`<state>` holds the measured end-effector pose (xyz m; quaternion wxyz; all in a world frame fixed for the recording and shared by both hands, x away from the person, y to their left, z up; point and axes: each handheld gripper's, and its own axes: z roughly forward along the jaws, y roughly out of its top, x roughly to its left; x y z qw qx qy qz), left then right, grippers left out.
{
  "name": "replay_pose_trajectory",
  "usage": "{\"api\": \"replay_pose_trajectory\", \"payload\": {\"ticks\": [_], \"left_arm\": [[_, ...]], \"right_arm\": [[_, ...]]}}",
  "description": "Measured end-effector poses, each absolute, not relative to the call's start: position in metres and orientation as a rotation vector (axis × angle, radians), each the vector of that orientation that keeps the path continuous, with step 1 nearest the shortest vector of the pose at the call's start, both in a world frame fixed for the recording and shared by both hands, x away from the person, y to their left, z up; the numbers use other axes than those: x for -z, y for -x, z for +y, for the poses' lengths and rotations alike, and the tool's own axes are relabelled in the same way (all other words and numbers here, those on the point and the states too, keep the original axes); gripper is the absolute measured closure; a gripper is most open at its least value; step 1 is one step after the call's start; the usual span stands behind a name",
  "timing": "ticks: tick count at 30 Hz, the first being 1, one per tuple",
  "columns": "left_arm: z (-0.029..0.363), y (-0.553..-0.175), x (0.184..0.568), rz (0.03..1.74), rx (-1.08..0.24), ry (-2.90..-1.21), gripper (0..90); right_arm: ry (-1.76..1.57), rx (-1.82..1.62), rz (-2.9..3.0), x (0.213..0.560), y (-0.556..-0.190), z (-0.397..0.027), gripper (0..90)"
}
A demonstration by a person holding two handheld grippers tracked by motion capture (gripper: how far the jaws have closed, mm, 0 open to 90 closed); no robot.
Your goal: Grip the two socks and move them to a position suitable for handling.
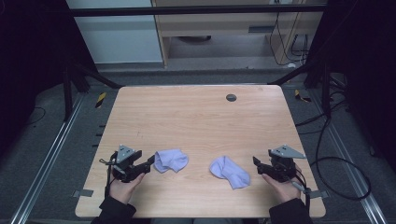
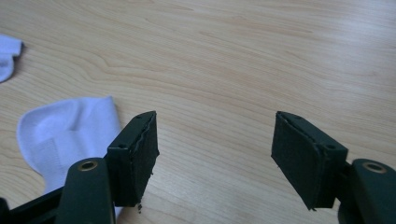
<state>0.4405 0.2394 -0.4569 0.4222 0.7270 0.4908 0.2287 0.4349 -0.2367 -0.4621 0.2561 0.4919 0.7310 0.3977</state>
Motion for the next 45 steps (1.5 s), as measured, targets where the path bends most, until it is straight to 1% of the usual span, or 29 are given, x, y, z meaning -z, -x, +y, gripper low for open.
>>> {"api": "replay_pose_trajectory", "payload": {"ticks": [10, 16, 24, 29, 36, 42, 45], "left_arm": [[0.214, -0.439, 0.455, 1.153, -0.552, -1.866, 36.9], [0.200, -0.438, 0.454, 1.126, -0.538, -1.881, 36.5], [0.185, -0.436, 0.453, 1.083, -0.519, -1.900, 36.5], [0.177, -0.438, 0.452, 1.069, -0.515, -1.913, 36.6], [0.155, -0.441, 0.454, 1.036, -0.494, -1.940, 36.8], [0.129, -0.445, 0.457, 1.001, -0.474, -1.973, 36.9], [0.122, -0.447, 0.459, 0.994, -0.468, -1.981, 37.0]], "right_arm": [[-1.282, -1.110, 2.023, 0.452, -0.430, -0.223, 30.7], [-1.253, -1.104, 2.060, 0.452, -0.428, -0.218, 31.2], [-1.212, -1.106, 2.122, 0.455, -0.423, -0.211, 36.8], [-1.186, -1.100, 2.155, 0.457, -0.420, -0.206, 37.6], [-1.162, -1.111, 2.218, 0.462, -0.413, -0.195, 39.4], [-1.145, -1.098, 2.280, 0.468, -0.409, -0.187, 43.4], [-1.143, -1.097, 2.293, 0.470, -0.409, -0.185, 44.5]]}}
